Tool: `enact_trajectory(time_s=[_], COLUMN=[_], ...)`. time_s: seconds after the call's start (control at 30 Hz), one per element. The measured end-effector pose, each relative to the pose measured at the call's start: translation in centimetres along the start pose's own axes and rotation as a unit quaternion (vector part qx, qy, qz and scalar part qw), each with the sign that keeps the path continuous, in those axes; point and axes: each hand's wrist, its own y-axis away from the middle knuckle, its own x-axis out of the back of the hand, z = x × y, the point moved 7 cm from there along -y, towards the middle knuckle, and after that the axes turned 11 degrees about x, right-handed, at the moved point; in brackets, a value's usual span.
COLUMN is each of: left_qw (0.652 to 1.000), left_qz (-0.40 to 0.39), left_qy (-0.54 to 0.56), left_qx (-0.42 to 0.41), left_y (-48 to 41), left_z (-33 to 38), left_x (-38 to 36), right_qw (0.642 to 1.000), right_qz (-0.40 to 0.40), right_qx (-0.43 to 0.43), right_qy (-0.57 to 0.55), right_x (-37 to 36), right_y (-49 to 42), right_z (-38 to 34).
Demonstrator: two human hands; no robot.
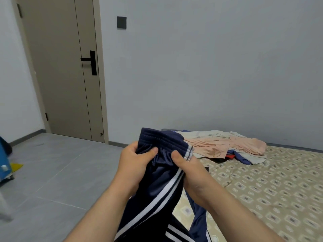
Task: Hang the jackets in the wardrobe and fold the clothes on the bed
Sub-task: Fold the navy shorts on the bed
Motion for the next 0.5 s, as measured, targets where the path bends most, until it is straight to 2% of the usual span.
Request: enact_trajectory(time_s=[0.1, 0.17, 0.27, 0.37, 0.43, 0.5], left_qw=[0.998, 0.998, 0.998, 0.977, 0.956, 0.962], left_qz=[0.012, 0.030, -0.027, -0.082, -0.103, -0.103], left_qy=[-0.048, -0.011, 0.034, -0.109, -0.196, -0.157], left_qx=[-0.039, -0.046, 0.040, 0.165, 0.191, 0.197], left_y=[0.5, 0.7, 1.3, 2.9, 3.9, 4.2], left_z=[1.2, 1.4, -0.9, -5.1, -6.6, -7.0], left_x=[-0.3, 0.2, -0.3, -1.3, -1.6, -0.9], right_qw=[0.998, 0.996, 0.994, 0.993, 0.995, 0.996], right_qz=[0.054, 0.070, 0.055, 0.038, 0.018, 0.005], right_qx=[0.024, 0.041, 0.049, 0.046, 0.041, 0.042], right_qy=[-0.034, -0.039, -0.079, -0.099, -0.087, -0.074], right_x=[-0.6, -1.1, -2.4, -3.6, -4.1, -4.2], right_y=[-1.3, -2.2, -3.1, -3.8, -3.9, -3.8], right_z=[-1.3, -2.5, -4.2, -5.8, -6.5, -7.2])
